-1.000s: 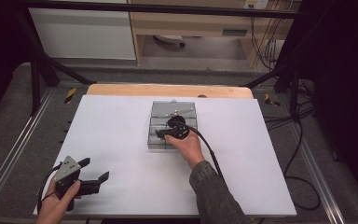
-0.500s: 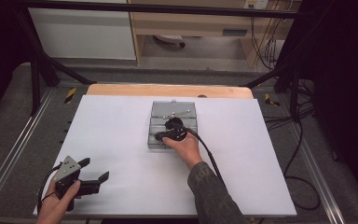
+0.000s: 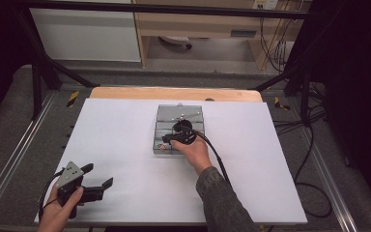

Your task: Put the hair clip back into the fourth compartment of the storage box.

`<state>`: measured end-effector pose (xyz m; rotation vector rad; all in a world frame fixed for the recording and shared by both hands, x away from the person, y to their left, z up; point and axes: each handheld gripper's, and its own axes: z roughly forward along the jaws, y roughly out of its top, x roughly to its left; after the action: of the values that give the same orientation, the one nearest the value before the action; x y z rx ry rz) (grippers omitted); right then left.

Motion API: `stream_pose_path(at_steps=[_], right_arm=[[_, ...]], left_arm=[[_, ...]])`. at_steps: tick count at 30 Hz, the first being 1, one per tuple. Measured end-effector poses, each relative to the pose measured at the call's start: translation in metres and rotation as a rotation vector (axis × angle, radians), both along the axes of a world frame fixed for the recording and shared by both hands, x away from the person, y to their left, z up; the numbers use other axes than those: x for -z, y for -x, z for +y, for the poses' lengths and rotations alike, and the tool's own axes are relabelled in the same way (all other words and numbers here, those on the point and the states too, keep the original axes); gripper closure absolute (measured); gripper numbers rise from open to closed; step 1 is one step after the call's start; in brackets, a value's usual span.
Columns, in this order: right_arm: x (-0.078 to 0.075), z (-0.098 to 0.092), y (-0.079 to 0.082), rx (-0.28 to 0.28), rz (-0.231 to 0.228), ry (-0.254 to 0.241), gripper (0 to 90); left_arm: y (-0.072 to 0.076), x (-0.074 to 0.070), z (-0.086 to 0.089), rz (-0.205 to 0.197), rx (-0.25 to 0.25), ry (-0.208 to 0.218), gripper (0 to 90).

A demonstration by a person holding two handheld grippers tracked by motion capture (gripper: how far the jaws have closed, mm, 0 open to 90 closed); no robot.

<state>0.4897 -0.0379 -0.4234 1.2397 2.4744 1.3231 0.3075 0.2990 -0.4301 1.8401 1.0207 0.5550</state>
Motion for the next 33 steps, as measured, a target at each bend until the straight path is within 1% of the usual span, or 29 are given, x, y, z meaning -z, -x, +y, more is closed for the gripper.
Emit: stream_pose_path(at_steps=[4,7,8,11,15,18,22,27,30,33], right_arm=[[-0.002,0.001,0.001,-0.004,-0.008,-0.012,76.2],[-0.003,0.001,0.002,-0.007,-0.026,-0.016,72.2],[-0.004,0.001,0.002,-0.008,-0.033,-0.024,69.4],[-0.006,0.002,0.003,-0.010,-0.064,-0.026,63.1],[-0.007,0.002,0.003,0.002,-0.072,-0.028,51.6],[-0.008,0.001,0.003,0.013,-0.080,-0.024,41.2],[-0.010,-0.001,0.002,0.046,-0.097,-0.015,24.4],[-0.013,-0.002,0.002,0.072,-0.127,0.004,9.1],[-0.015,-0.003,0.003,0.064,-0.148,0.014,4.1],[-0.017,-0.003,0.004,0.067,-0.173,0.027,4.0]], left_arm=[[0.000,0.000,0.000,0.001,-0.001,0.001,6.8],[0.000,0.000,0.000,0.001,0.001,-0.002,6.8],[0.000,0.000,0.000,0.001,0.001,-0.002,6.8],[0.000,0.000,0.000,0.002,0.001,-0.001,6.8],[0.000,0.000,0.000,0.003,-0.001,-0.001,6.8],[0.000,0.000,0.000,0.003,-0.001,-0.001,6.7],[0.000,0.000,0.000,0.003,0.001,-0.003,6.8],[0.000,0.000,0.000,0.002,0.000,-0.002,6.8],[0.000,0.000,0.000,0.001,-0.001,-0.002,6.8],[0.000,0.000,0.000,0.002,0.000,-0.002,6.8]])
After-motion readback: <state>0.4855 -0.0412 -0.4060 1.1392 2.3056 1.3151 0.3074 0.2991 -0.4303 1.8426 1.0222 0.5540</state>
